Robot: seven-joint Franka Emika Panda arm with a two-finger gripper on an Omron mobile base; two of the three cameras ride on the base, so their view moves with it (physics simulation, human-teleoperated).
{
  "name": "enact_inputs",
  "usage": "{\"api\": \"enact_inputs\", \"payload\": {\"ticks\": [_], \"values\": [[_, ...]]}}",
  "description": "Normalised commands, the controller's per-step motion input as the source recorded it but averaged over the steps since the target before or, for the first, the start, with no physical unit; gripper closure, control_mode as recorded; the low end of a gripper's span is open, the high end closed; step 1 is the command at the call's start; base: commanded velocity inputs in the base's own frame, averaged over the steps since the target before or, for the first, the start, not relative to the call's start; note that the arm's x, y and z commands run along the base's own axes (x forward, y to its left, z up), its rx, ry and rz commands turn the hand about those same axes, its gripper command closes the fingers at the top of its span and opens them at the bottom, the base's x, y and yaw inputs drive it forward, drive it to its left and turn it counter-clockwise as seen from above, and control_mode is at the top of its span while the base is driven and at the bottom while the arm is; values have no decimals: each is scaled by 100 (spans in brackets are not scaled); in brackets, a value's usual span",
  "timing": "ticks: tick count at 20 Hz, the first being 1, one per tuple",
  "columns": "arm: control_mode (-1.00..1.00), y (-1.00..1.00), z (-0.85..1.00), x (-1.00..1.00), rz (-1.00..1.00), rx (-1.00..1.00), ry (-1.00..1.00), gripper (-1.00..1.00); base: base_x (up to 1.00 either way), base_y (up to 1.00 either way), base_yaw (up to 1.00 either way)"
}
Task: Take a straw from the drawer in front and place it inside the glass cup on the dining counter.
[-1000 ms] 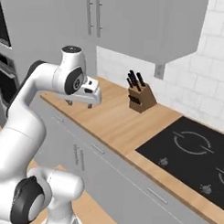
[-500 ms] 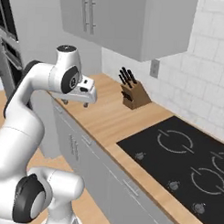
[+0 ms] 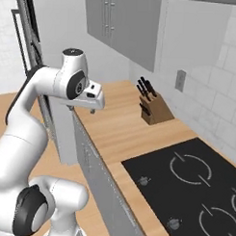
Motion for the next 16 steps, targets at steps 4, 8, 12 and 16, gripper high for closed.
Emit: {"api": "enact_inputs", "payload": {"ticks": [4,8,12,16], "values": [[-100,-12,0,0,27,0,0,-100,1,-10,12],[-100,32,0,-13,15,-9,-3,-100,0,0,0],[-100,88,-1,-19,2,-26,-8,-100,0,0,0],[-100,100,-26,0,0,-39,-3,-100,0,0,0]]}}
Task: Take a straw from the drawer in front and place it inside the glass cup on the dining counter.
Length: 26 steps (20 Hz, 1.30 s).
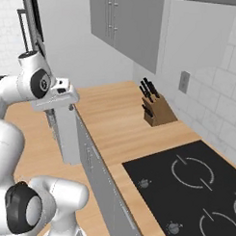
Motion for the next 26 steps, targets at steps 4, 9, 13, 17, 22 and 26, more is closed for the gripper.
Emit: {"api": "enact_inputs", "payload": {"ticks": [4,9,13,17,22,26], "values": [[-100,99,-50,14,-2,-45,-3,-100,0,0,0],[-100,98,-72,33,-9,-51,0,-100,0,0,0],[-100,72,-82,27,-15,-51,0,-100,0,0,0],[-100,16,-80,24,-17,-36,0,-100,0,0,0],[-100,-3,-70,33,-26,-23,0,-100,0,0,0],[-100,-25,-55,28,-24,-20,0,-100,0,0,0]]}}
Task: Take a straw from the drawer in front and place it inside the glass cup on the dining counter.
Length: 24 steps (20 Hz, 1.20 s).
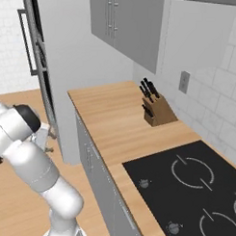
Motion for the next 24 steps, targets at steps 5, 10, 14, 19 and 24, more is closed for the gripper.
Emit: {"api": "enact_inputs", "payload": {"ticks": [5,10,14,19,24], "values": [[-100,-48,-33,1,-1,-10,-4,-100,0,0,0],[-100,-74,-12,-6,8,-2,-17,-100,0,0,0],[-100,-66,-25,0,18,0,-6,-100,0,0,0],[-100,-18,-41,0,24,4,0,-100,0,0,0],[-100,-26,-28,25,24,6,0,-100,0,0,0]]}}
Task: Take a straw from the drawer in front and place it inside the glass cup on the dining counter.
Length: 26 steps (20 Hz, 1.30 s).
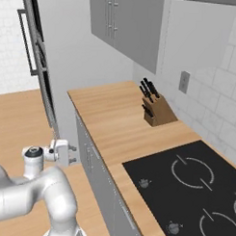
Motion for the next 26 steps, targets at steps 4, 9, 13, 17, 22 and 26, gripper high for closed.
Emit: {"api": "enact_inputs", "payload": {"ticks": [4,9,13,17,22,26], "values": [[-100,-34,-28,37,24,9,0,-100,0,0,0],[-100,-14,-32,33,19,5,1,-100,0,0,0],[-100,-4,-34,42,15,3,1,-100,0,0,0],[-100,0,-41,50,9,0,4,-100,0,0,0],[-100,0,-42,55,6,0,5,-100,0,0,0],[-100,0,-45,61,3,0,8,-100,0,0,0]]}}
